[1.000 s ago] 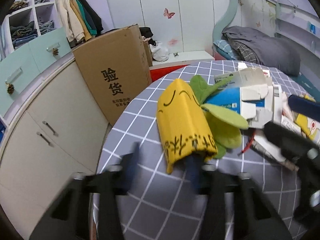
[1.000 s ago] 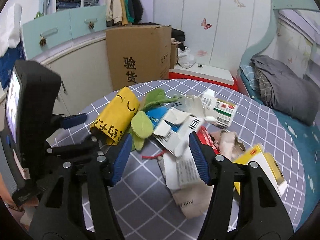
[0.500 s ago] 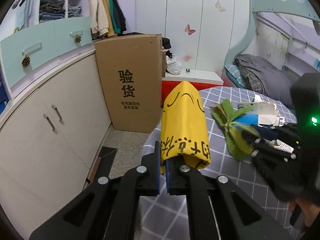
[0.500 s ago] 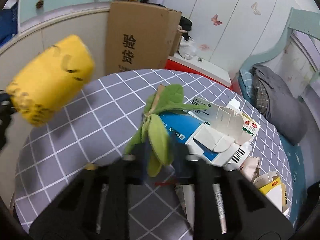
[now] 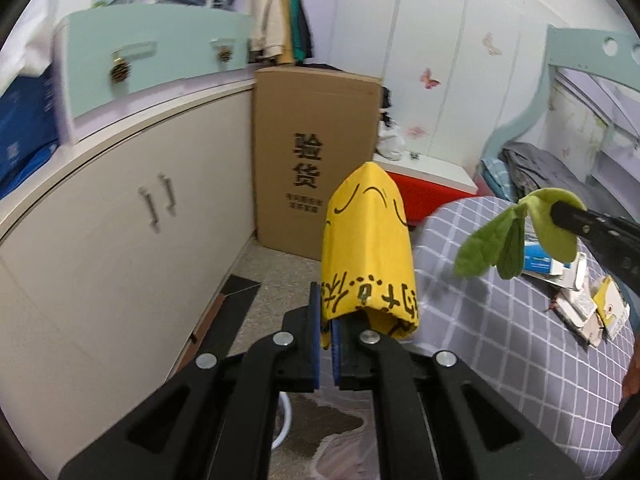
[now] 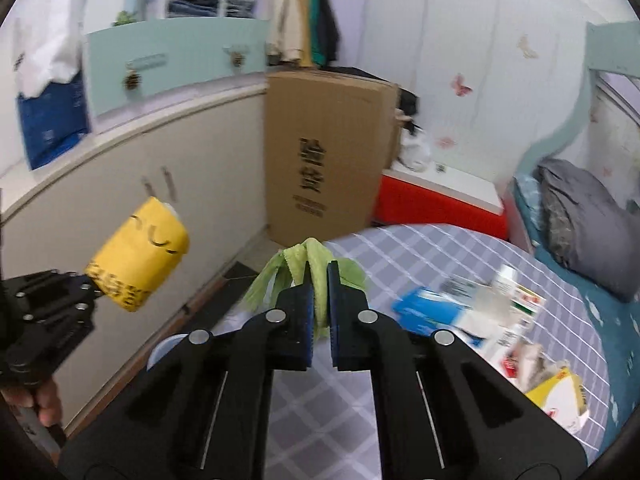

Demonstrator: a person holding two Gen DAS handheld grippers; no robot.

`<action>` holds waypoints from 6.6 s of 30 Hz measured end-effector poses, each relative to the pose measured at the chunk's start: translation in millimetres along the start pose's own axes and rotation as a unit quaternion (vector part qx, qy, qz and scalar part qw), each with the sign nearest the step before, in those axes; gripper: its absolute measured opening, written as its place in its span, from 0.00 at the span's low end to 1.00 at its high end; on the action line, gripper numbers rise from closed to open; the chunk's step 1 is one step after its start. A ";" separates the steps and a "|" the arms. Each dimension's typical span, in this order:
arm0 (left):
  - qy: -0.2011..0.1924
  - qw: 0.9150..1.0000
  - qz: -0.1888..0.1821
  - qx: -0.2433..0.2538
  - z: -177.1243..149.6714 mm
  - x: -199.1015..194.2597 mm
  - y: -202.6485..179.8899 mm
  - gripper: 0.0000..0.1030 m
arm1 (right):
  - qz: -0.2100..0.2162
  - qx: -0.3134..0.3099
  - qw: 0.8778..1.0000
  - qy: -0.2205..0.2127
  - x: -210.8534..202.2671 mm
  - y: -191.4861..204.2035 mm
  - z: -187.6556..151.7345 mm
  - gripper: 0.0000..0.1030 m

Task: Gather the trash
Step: 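Carry both items over the wastebasket and open both tools to drop them, then move both tools back toward the trash on the table, then grasp the white tissue packet with left tool while right tool grasps the yellow-white medicine box, then carry both items to the wastebasket and open both tools to drop them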

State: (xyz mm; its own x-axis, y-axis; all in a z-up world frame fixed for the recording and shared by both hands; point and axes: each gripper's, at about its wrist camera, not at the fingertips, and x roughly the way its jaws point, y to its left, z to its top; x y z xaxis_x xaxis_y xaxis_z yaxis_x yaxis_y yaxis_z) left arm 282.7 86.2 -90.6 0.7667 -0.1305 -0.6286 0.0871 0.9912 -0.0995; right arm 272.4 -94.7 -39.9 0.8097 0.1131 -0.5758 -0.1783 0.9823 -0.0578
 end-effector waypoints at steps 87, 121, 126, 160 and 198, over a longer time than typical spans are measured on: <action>0.040 0.992 0.090 -0.077 -43.4 -17.2 72.2 0.81 | 0.090 0.038 0.995 0.014 8.8 87.1 -51.2 0.57; 0.020 0.974 -0.023 0.224 -28.6 8.7 -309.1 0.81 | 0.020 0.394 0.919 -0.023 -67.8 -275.3 -196.5 0.60; 0.024 0.972 -0.012 0.234 -17.8 31.0 -326.9 0.81 | 0.045 0.385 0.921 -0.030 -59.0 -283.7 -184.9 0.15; -0.034 0.991 -0.031 0.129 6.6 -25.2 -203.2 0.01 | 0.002 0.271 0.961 -0.053 -92.5 -189.0 -122.4 0.04; -0.061 0.993 -0.082 0.053 -41.8 -79.6 -144.2 0.01 | 0.072 0.312 0.944 -0.077 -110.1 -131.0 -153.6 0.03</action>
State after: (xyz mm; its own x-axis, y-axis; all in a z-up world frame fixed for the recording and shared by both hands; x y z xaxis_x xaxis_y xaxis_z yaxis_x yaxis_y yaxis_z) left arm 182.5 -47.2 -58.5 0.8068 -0.2939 -0.5125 0.2791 0.9542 -0.1078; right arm 120.8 -258.8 -94.2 0.8827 0.2254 -0.4123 0.0320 0.8466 0.5312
